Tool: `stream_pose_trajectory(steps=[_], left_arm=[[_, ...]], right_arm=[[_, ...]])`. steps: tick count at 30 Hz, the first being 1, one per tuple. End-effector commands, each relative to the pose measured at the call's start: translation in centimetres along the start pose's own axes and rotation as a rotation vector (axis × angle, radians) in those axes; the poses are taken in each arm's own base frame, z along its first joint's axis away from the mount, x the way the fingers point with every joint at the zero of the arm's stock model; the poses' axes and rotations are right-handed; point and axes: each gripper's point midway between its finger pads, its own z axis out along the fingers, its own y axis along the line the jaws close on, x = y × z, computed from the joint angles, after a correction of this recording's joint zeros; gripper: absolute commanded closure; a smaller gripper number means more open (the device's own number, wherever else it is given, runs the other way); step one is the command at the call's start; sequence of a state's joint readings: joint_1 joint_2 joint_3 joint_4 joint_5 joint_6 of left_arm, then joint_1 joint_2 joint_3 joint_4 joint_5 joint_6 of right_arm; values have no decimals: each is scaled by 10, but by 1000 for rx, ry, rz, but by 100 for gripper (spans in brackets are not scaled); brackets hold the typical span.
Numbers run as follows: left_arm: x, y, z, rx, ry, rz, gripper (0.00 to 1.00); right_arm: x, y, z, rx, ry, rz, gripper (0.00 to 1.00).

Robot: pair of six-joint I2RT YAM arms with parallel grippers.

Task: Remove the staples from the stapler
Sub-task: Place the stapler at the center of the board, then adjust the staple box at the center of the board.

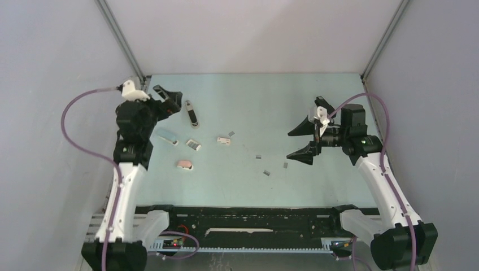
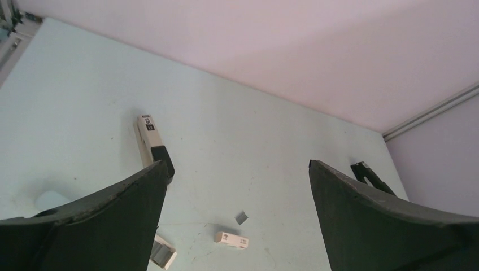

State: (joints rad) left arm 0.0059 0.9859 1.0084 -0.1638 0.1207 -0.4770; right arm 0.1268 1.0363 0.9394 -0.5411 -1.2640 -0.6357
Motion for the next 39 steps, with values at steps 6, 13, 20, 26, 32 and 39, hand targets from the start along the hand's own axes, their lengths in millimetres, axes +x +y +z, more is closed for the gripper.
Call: stream_pose_trajectory(steps=[6, 13, 20, 26, 32, 39], left_arm=[[14, -20, -47, 233, -167, 8, 0], [59, -19, -34, 276, 24, -23, 0], [96, -21, -17, 307, 241, -118, 5], [123, 0, -4, 205, 365, -145, 13], [146, 23, 8, 86, 467, -117, 23], [153, 63, 32, -62, 513, 41, 23]], right_arm=[[-3, 2, -14, 58, -13, -15, 1], [1, -3, -16, 78, -14, 25, 0], [4, -3, -14, 75, -5, 26, 0], [9, -2, -7, 65, 19, 28, 0], [12, 0, -1, 51, 37, 23, 0], [12, 6, 4, 24, 41, 20, 0]])
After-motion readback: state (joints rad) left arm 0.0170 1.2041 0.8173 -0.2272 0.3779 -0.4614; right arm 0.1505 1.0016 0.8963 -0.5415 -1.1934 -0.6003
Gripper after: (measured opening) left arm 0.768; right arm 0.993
